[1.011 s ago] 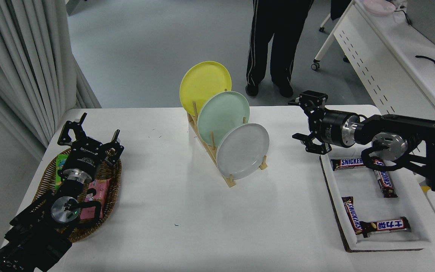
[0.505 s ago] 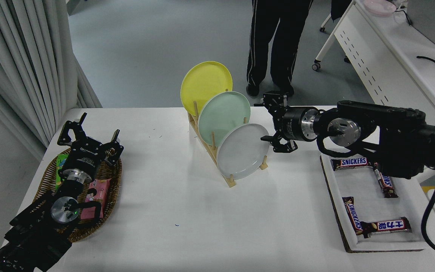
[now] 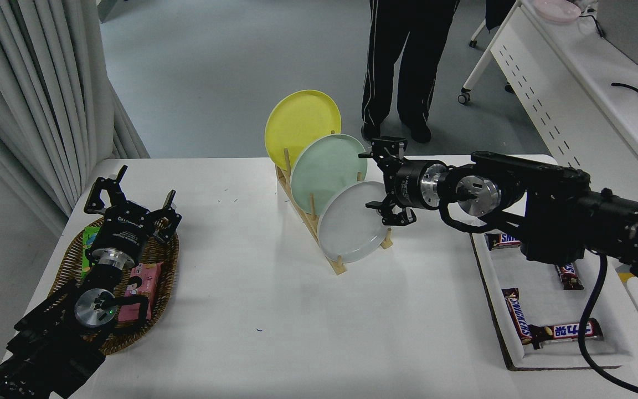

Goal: Place the plate on the table

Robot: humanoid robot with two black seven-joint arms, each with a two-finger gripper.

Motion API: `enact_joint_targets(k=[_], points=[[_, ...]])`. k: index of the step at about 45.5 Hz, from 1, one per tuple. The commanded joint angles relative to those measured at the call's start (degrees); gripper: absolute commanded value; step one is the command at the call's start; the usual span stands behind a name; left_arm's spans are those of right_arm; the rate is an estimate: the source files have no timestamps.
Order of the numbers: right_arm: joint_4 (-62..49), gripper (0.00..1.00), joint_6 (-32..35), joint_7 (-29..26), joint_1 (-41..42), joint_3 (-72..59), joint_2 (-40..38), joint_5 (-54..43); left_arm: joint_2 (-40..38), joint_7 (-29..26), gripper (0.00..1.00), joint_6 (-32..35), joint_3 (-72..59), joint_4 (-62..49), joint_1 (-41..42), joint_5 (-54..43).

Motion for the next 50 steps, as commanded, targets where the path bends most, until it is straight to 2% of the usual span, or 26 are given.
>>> enact_joint_targets(k=[1,7,12,15,26,30,31,45,50], points=[[-3.41,0.94,-0.6,-0.13,-1.0,1.41,2.1,-0.64,-0.02,0.0,1.0,0.0,0.01,0.02,0.0,0.0],[-5.43,0.92,-0.6,-0.13,-0.91,1.5,3.16,-0.81,-0.02,0.0,1.0,0.0,0.01,0.02,0.0,0.0],[-5.7,0.85,-0.6,-0.13,-0.82,1.5,3.51,-0.9,-0.02,0.0,1.0,0.0,0.01,0.02,0.0,0.0],[-5.61,0.76,-0.6,-0.13,-0.82,1.41,3.51,-0.9,-0.02,0.0,1.0,0.0,0.01,0.02,0.0,0.0],[-5.61,0.66,-0.25,-0.13,-0.74,1.41,3.6,-0.81,-0.02,0.0,1.0,0.0,0.01,0.02,0.0,0.0],[-5.52,0.5,-0.16,-0.22,-0.74,1.41,3.51,-0.81,-0.02,0.0,1.0,0.0,0.01,0.02,0.0,0.0],[-5.52,0.49,-0.16,-0.22,-0.74,1.41,3.51,-0.81,-0.02,0.0,1.0,0.0,0.01,0.02,0.0,0.0],[-5.52,0.47,0.02,-1.71,-0.82,1.41,3.42,-0.81,-0.02,0.0,1.0,0.0,0.01,-0.07,0.0,0.0],[-5.43,0.42,0.02,-2.24,-0.82,1.41,3.16,-0.73,0.07,0.0,1.0,0.0,0.01,0.02,0.0,0.0]])
